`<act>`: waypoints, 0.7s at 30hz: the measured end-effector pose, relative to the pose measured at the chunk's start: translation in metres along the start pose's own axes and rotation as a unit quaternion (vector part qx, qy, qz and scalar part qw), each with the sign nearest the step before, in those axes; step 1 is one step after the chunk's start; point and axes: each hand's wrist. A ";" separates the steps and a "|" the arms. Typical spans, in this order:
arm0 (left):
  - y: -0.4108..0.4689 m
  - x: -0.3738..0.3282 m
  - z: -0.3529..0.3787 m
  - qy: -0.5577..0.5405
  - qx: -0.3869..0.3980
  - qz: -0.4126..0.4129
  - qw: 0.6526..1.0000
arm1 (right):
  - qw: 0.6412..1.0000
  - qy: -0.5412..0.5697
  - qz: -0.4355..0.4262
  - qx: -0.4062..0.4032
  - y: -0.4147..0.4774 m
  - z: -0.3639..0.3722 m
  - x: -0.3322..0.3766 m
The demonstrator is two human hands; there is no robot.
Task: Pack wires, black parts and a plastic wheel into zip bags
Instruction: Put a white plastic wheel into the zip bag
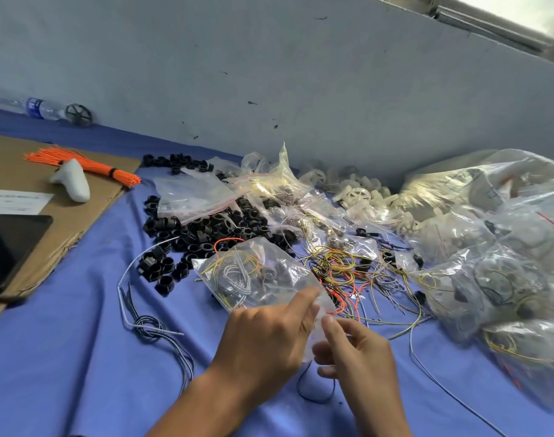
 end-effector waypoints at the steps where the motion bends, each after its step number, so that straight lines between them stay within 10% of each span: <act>1: 0.000 0.001 0.001 0.009 -0.002 0.006 1.000 | 0.999 0.041 0.012 0.010 -0.001 0.002 0.001; 7: 0.000 0.006 0.000 0.048 0.014 0.006 0.999 | 0.976 0.188 -0.001 0.111 -0.015 0.006 -0.004; 13: -0.003 0.006 0.002 0.033 0.027 0.030 0.999 | 0.963 0.045 -0.133 0.230 -0.009 0.013 0.012; 21: 0.002 0.007 -0.006 -0.052 0.015 0.035 0.998 | 0.959 -0.155 -0.079 0.223 0.003 0.035 0.042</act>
Point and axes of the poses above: each hand's wrist, its own y-axis towards the middle knuckle, its own z-axis out of the palm, x = y × z, and after that the axes turned 7 degrees about -y, right-handed
